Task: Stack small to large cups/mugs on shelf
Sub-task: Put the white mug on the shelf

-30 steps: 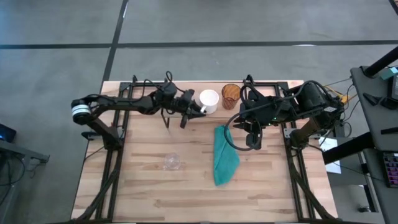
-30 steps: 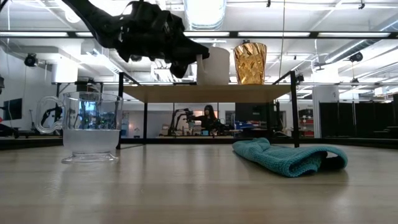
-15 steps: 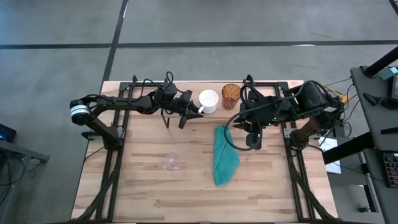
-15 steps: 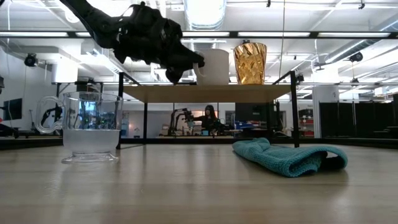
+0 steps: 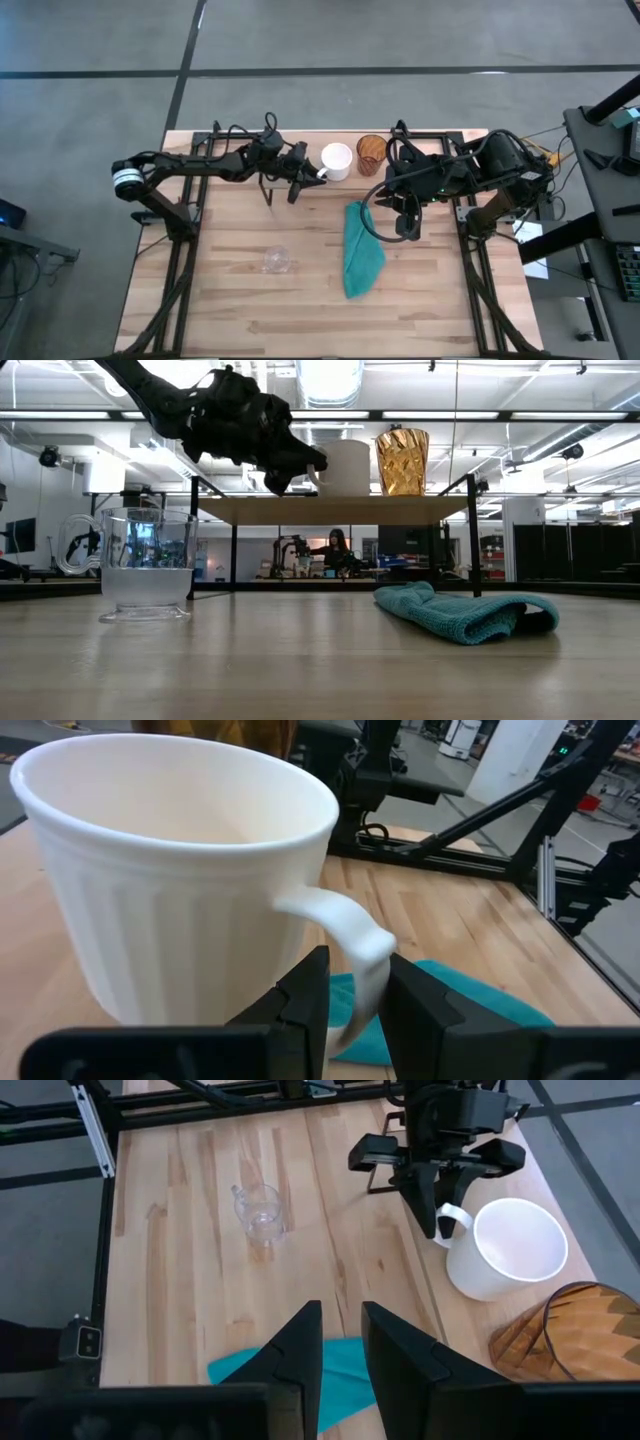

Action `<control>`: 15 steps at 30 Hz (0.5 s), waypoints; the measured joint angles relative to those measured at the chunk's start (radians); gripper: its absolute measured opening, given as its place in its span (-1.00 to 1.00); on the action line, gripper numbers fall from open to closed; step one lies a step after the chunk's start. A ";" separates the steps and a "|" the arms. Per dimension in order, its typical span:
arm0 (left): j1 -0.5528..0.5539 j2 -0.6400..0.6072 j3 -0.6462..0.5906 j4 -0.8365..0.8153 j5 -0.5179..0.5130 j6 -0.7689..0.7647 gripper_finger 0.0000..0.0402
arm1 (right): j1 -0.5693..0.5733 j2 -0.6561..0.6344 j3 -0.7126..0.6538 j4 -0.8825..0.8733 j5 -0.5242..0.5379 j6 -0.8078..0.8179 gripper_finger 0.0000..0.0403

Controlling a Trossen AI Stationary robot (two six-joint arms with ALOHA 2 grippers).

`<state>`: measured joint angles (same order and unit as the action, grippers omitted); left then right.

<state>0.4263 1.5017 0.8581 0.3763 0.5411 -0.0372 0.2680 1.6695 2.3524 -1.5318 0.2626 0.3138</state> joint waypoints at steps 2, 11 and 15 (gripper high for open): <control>0.000 0.000 0.000 0.000 0.000 0.000 -0.67 | 0.000 0.000 0.000 0.000 0.000 0.000 -0.66; 0.013 -0.001 0.000 -0.007 0.000 -0.001 -0.67 | 0.000 0.000 0.000 0.000 0.000 0.000 -0.66; 0.023 -0.001 0.000 -0.033 0.000 0.000 -0.67 | 0.000 0.000 0.000 0.000 0.000 0.000 -0.66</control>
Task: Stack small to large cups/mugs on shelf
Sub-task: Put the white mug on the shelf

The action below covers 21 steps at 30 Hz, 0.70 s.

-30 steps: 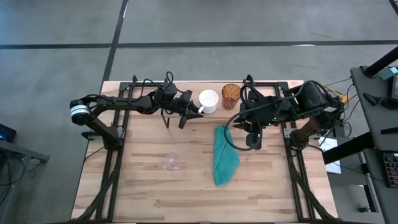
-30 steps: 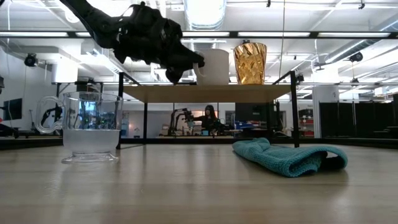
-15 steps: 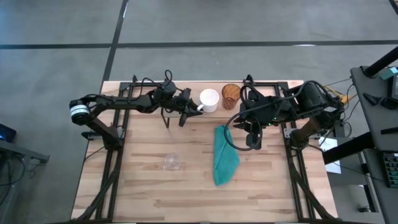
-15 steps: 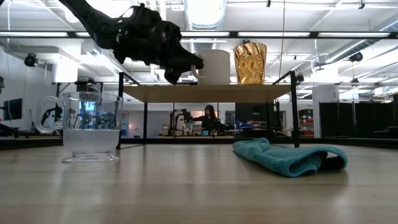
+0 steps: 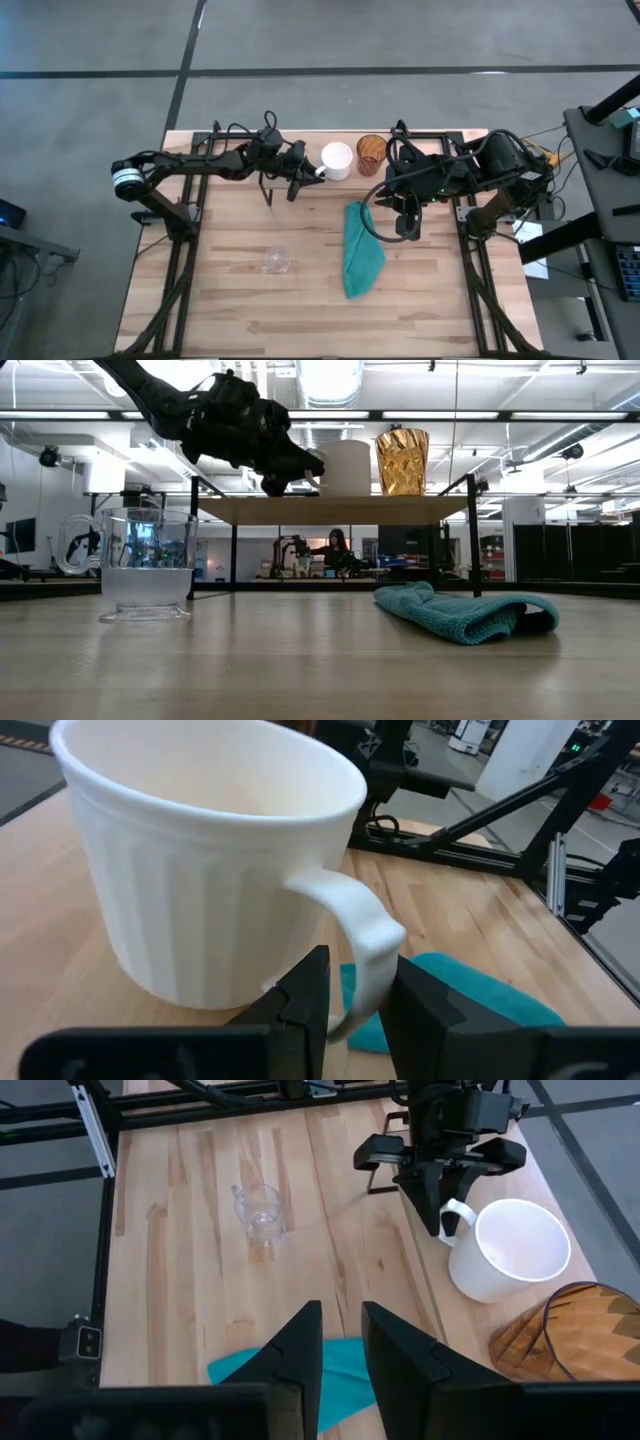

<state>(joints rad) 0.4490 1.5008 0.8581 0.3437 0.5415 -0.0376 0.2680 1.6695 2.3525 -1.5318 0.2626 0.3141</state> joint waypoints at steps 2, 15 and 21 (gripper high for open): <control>0.004 -0.002 0.000 -0.007 0.000 0.000 -0.67 | 0.000 0.000 0.000 0.000 0.000 0.000 -0.66; 0.057 -0.081 0.000 -0.031 -0.001 0.000 -0.67 | 0.000 0.000 0.000 0.000 0.000 0.000 -0.66; 0.075 -0.127 0.000 -0.155 -0.028 0.051 -0.67 | 0.000 0.000 0.000 0.001 0.000 0.000 -0.66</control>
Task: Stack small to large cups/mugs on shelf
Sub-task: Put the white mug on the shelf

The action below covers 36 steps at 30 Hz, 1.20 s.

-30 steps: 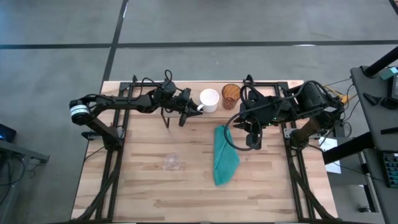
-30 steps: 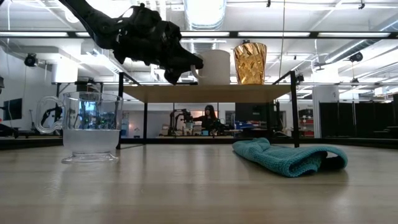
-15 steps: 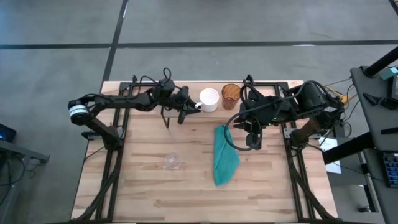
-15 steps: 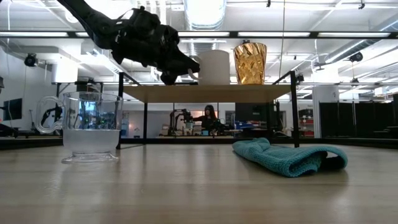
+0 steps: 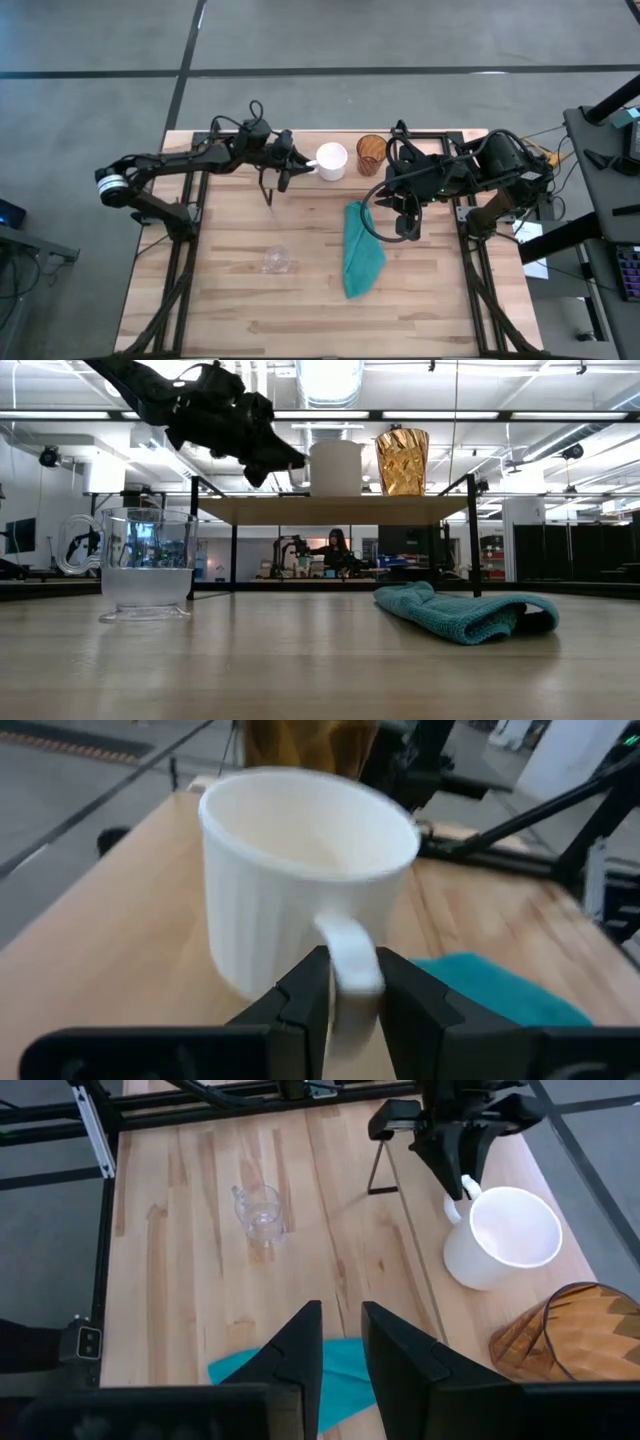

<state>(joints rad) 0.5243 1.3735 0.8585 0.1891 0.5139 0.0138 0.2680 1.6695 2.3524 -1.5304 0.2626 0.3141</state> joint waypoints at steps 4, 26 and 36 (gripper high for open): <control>0.004 -0.023 0.000 -0.051 -0.018 0.030 -0.67 | 0.000 0.000 0.000 0.001 0.000 0.000 -0.66; 0.006 -0.040 0.000 -0.079 -0.051 0.018 -0.67 | 0.000 0.000 0.000 0.002 0.000 0.026 -0.66; 0.006 -0.067 0.000 -0.073 -0.051 0.017 -0.67 | 0.000 0.000 0.000 0.002 0.000 0.019 -0.66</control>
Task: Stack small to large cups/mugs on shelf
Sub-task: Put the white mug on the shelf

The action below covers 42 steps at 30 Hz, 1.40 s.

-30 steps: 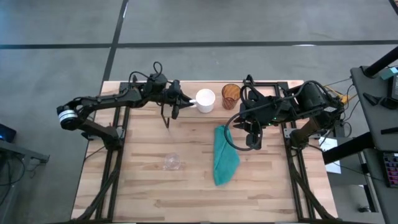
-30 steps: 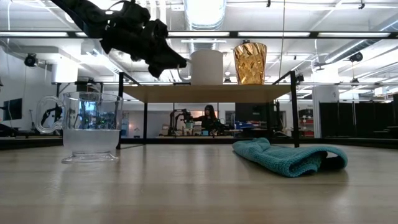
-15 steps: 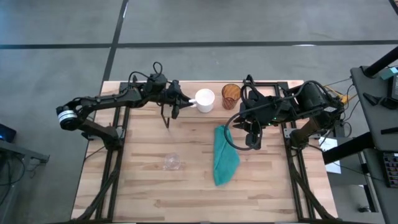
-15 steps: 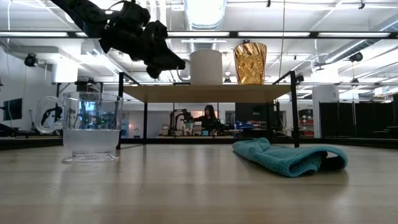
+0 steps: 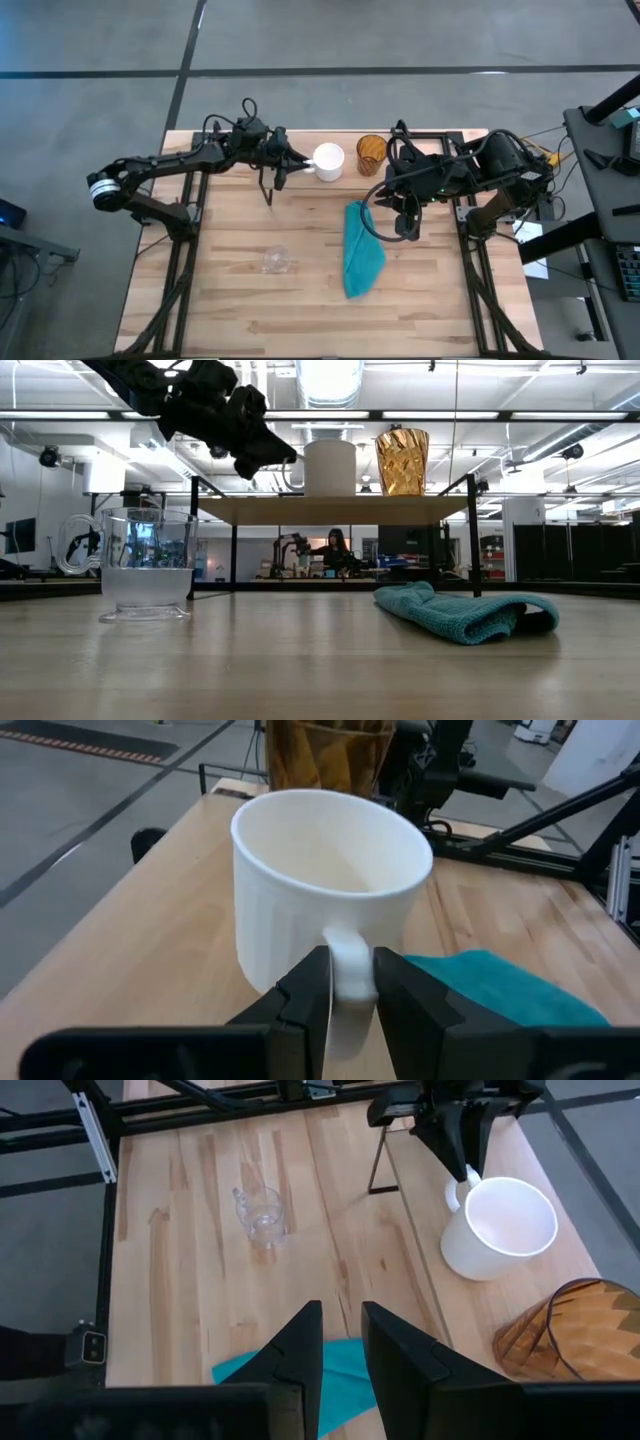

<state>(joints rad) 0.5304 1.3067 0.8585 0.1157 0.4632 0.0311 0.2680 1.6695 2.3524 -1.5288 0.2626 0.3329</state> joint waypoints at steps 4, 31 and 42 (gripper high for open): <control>0.000 0.010 0.000 0.004 -0.009 0.001 -0.67 | 0.000 0.000 0.000 0.000 -0.001 0.000 -0.66; 0.000 0.020 0.019 -0.049 -0.059 0.002 -0.67 | 0.000 0.000 0.000 -0.011 -0.011 -0.022 -0.66; 0.014 0.020 0.024 -0.047 -0.061 0.002 -0.67 | 0.000 0.000 0.000 -0.011 -0.011 -0.019 -0.66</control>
<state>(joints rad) 0.5446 1.3270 0.8829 0.0689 0.4019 0.0334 0.2680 1.6695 2.3524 -1.5394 0.2512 0.3138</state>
